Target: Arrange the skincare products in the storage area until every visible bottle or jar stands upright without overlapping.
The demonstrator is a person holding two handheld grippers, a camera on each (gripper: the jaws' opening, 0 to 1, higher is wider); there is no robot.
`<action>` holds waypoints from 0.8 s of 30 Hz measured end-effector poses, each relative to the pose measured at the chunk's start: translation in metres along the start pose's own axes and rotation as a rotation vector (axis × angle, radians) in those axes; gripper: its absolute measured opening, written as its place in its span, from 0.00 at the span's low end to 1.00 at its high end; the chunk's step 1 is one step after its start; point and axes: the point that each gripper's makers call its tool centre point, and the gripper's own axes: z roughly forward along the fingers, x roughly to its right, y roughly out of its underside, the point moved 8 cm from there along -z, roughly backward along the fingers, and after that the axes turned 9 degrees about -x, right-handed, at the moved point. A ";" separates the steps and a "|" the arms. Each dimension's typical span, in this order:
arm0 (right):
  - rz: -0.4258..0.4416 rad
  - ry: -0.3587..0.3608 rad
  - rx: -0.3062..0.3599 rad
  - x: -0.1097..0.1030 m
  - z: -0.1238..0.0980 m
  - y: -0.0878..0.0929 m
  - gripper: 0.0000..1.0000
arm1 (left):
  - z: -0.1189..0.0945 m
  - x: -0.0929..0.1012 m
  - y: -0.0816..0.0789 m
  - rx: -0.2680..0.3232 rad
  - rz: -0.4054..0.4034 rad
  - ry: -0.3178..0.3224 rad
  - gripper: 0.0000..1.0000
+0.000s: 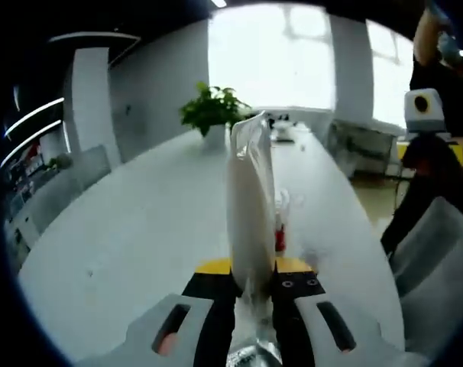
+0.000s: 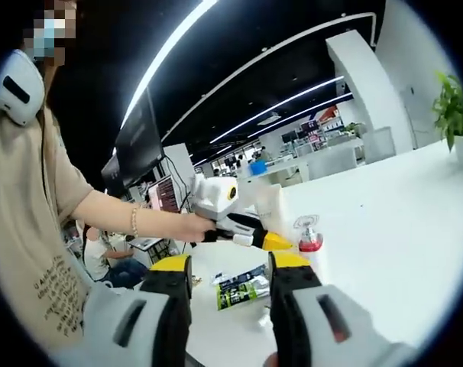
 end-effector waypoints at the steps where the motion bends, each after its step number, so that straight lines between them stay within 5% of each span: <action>1: 0.004 0.005 0.000 0.001 -0.001 0.001 0.39 | 0.004 -0.002 0.002 -0.007 -0.004 -0.001 0.12; 8: 0.022 0.025 -0.005 0.005 -0.001 0.004 0.39 | 0.018 0.005 0.021 -0.064 0.018 0.042 0.12; 16: 0.029 0.028 -0.012 0.008 0.002 0.003 0.39 | 0.018 0.009 0.023 -0.016 -0.042 0.078 0.12; 24: 0.029 0.023 -0.020 0.007 0.002 0.003 0.39 | 0.016 0.015 0.024 -0.014 -0.007 0.092 0.13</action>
